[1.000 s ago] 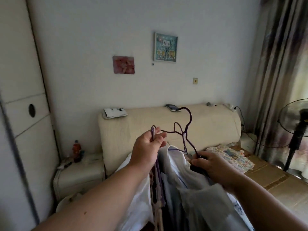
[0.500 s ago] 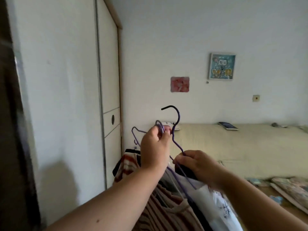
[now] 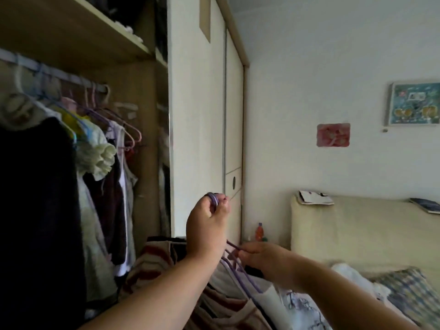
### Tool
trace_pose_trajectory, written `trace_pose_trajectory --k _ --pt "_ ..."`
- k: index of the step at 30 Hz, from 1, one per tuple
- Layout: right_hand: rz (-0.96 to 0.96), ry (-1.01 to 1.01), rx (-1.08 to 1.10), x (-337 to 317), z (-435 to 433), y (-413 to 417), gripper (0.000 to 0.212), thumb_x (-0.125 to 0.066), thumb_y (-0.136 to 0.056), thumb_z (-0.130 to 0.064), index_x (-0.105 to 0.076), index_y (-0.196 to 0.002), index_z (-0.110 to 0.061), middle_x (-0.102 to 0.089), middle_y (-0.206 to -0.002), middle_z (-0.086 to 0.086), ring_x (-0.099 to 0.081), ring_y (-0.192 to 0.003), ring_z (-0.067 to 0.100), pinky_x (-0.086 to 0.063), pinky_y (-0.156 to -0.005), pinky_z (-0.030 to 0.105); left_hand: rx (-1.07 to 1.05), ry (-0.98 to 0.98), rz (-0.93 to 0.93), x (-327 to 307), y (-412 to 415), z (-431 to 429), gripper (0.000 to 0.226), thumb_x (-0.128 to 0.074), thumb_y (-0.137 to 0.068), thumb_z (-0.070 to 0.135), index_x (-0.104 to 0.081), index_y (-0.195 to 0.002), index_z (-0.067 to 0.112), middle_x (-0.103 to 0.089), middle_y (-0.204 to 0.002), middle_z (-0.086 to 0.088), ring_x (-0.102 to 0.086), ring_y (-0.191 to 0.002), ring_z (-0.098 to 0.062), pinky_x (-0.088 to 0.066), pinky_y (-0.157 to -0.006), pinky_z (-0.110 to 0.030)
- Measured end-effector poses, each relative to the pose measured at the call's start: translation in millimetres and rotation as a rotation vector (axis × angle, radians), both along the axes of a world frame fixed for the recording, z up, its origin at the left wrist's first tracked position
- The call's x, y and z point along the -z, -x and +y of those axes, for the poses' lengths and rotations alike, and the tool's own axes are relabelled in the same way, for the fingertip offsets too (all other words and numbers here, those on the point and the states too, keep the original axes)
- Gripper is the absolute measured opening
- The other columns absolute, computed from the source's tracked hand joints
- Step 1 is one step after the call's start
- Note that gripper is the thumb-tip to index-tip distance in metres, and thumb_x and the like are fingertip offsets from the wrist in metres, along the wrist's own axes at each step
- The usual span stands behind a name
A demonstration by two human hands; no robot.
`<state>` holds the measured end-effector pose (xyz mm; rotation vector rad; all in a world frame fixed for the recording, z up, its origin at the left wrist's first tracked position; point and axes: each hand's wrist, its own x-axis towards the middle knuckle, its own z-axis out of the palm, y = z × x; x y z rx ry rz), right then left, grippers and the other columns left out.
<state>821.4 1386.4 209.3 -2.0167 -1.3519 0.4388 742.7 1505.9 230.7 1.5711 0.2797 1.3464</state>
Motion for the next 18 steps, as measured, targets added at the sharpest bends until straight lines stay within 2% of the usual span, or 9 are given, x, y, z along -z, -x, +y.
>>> trace_pose_trajectory --k 1,3,4,6,8,10,12,15,18 --pt "0.021 0.025 -0.005 -2 6 5 0.030 -0.039 -0.098 -0.040 -0.062 -0.079 -0.046 -0.057 -0.087 -0.015 -0.051 -0.078 0.003 -0.043 -0.078 0.019 -0.013 0.024 -0.011 0 5 4 0.017 -0.057 -0.091 0.011 -0.060 -0.079 0.024 -0.071 -0.084 0.002 -0.069 -0.087 -0.022 -0.052 -0.085 -0.036" --pt "0.063 0.056 -0.035 -6 19 15 0.033 -0.037 -0.097 -0.049 -0.065 -0.080 -0.046 -0.059 -0.088 -0.016 -0.055 -0.087 0.007 -0.045 -0.087 0.029 -0.088 0.055 -0.034 -1 15 12 0.021 -0.054 -0.091 0.005 -0.058 -0.077 0.022 -0.069 -0.076 0.004 -0.069 -0.076 -0.016 -0.053 -0.075 -0.029" --pt "0.071 0.048 -0.062 -7 27 21 0.035 -0.036 -0.095 -0.054 -0.066 -0.082 -0.042 -0.060 -0.090 -0.017 -0.056 -0.090 0.005 -0.045 -0.088 0.027 -0.124 0.065 -0.050 -2 21 14 0.023 -0.052 -0.091 0.003 -0.057 -0.077 0.021 -0.068 -0.073 0.004 -0.068 -0.070 -0.010 -0.051 -0.069 -0.023" --pt "0.118 0.003 -0.130 -8 40 33 0.039 -0.042 -0.091 -0.058 -0.067 -0.079 -0.031 -0.063 -0.080 -0.016 -0.058 -0.074 -0.003 -0.045 -0.070 0.018 -0.190 0.070 -0.059 -6 29 15 0.024 -0.051 -0.091 0.002 -0.056 -0.077 0.020 -0.066 -0.069 0.005 -0.063 -0.060 -0.002 -0.047 -0.061 -0.013" --pt "0.204 -0.030 -0.234 -10 50 46 0.028 -0.056 -0.089 -0.043 -0.065 -0.074 -0.022 -0.067 -0.065 -0.013 -0.057 -0.056 -0.006 -0.042 -0.054 0.013 -0.317 0.027 -0.031 -10 36 16 0.021 -0.054 -0.089 0.006 -0.058 -0.074 0.020 -0.065 -0.066 0.007 -0.061 -0.059 -0.001 -0.043 -0.058 -0.010" --pt "0.237 -0.074 -0.338 -13 58 50 0.015 -0.060 -0.086 -0.024 -0.067 -0.077 -0.015 -0.069 -0.067 -0.009 -0.060 -0.060 -0.001 -0.044 -0.060 0.014 -0.429 -0.006 -0.001 -14 44 18 0.017 -0.058 -0.089 0.013 -0.059 -0.074 0.021 -0.065 -0.066 0.006 -0.062 -0.064 -0.002 -0.047 -0.066 -0.015" --pt "0.356 -0.093 -0.434 -21 62 50 0.011 -0.058 -0.088 -0.015 -0.064 -0.082 -0.007 -0.068 -0.068 -0.002 -0.062 -0.062 0.006 -0.047 -0.061 0.016 -0.393 0.021 -0.023 -20 53 19 0.015 -0.060 -0.089 0.013 -0.060 -0.076 0.021 -0.068 -0.068 0.005 -0.067 -0.070 -0.009 -0.053 -0.074 -0.029" --pt "0.413 -0.062 -0.556 -37 66 47 0.010 -0.055 -0.093 -0.012 -0.058 -0.087 -0.005 -0.064 -0.068 0.001 -0.060 -0.058 0.010 -0.048 -0.059 0.018 -0.363 -0.011 -0.010 -32 70 20 0.014 -0.063 -0.088 0.013 -0.064 -0.080 0.025 -0.072 -0.072 0.006 -0.071 -0.076 -0.013 -0.054 -0.078 -0.035" --pt "0.407 -0.092 -0.622 -54 70 48 0.015 -0.055 -0.094 -0.014 -0.059 -0.083 -0.006 -0.066 -0.067 0.002 -0.058 -0.052 0.009 -0.048 -0.056 0.017 -0.424 -0.111 0.069 -47 89 21 0.007 -0.063 -0.089 0.016 -0.067 -0.093 0.019 -0.073 -0.077 0.005 -0.070 -0.075 -0.010 -0.053 -0.073 -0.032"
